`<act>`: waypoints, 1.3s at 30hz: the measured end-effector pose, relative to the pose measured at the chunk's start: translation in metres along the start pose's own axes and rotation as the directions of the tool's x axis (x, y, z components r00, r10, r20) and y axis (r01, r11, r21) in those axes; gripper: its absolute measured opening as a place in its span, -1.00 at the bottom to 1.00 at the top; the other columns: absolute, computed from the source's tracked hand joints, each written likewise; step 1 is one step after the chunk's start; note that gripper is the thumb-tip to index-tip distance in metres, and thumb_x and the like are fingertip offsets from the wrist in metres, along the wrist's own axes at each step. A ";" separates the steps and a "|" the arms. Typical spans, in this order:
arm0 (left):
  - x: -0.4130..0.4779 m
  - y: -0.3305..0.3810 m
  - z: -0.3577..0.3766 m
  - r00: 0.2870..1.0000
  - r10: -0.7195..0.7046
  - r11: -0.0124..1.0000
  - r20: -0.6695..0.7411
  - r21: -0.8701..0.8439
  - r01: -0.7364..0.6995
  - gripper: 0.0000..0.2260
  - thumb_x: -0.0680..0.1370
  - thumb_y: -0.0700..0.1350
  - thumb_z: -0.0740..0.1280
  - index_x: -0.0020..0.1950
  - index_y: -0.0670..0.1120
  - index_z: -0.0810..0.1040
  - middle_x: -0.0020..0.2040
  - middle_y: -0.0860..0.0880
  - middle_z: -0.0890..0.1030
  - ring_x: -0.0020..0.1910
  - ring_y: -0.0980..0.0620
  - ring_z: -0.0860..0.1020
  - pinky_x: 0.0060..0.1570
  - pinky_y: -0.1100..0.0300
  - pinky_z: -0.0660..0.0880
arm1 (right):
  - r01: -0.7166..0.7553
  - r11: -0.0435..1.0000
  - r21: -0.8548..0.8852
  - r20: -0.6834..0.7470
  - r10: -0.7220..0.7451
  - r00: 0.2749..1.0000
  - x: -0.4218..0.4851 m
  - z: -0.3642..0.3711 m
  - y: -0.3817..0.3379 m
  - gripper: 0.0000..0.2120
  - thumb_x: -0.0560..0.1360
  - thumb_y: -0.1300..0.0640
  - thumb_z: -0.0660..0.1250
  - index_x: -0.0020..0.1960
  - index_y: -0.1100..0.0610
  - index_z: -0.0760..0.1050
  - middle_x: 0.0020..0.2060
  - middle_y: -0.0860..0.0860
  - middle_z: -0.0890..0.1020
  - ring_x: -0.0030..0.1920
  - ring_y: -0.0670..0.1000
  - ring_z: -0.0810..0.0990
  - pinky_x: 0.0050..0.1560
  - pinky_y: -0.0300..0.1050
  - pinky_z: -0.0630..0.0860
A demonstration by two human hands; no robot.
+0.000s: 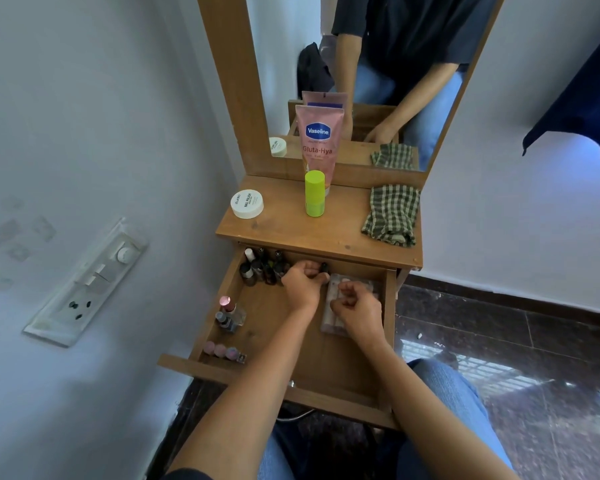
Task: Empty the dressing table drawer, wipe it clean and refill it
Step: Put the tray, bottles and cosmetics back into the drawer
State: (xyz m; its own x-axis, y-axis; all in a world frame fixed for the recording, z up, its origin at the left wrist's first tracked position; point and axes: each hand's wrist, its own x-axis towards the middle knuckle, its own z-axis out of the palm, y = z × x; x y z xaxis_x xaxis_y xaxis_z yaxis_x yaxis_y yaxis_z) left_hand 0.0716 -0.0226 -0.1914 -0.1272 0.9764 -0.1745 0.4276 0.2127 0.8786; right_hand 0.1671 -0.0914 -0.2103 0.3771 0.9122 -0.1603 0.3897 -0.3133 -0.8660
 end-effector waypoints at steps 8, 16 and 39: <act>-0.010 0.004 -0.015 1.000 0.015 0.999 0.006 -0.041 -0.014 -0.84 0.49 -0.22 0.40 0.04 -0.16 0.52 -0.12 -0.03 0.61 -0.10 0.04 0.57 -0.16 0.36 0.35 | 0.200 0.979 -0.027 -0.036 -0.201 0.979 -0.014 -0.007 -0.019 -0.81 0.47 0.26 0.38 0.08 0.17 0.56 -0.11 -0.01 0.62 -0.15 -0.11 0.59 -0.04 -0.17 0.59; -0.013 0.033 -0.069 0.919 0.328 0.925 -0.218 -0.123 -0.359 -0.93 0.54 -0.11 0.34 -0.08 -0.10 0.49 -0.25 0.04 0.60 -0.29 0.20 0.60 -0.20 0.29 0.52 | 0.324 0.940 0.106 -0.181 -0.302 0.936 0.023 -0.026 -0.108 -0.82 0.49 0.18 0.36 0.08 0.07 0.46 -0.15 -0.09 0.54 -0.17 -0.14 0.52 -0.21 -0.37 0.47; 0.123 0.043 -0.108 0.978 0.139 0.975 -0.158 0.193 -0.107 -0.30 0.33 -0.01 0.53 0.38 -0.15 0.32 0.28 -0.17 0.42 0.31 -0.18 0.35 0.17 0.03 0.36 | 0.454 0.880 -0.139 0.043 -0.453 0.891 0.109 0.002 -0.103 -0.63 0.47 0.17 0.38 0.25 0.13 0.45 -0.03 0.02 0.46 -0.06 -0.02 0.46 -0.17 -0.40 0.36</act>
State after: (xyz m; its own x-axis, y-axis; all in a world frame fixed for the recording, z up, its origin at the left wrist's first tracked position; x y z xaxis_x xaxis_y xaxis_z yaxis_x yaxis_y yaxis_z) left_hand -0.0228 0.1030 -0.1274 -0.2067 0.9782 0.0214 0.6033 0.1102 0.7899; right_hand 0.1663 0.0411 -0.1394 0.1235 0.9655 0.2293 0.6312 0.1019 -0.7689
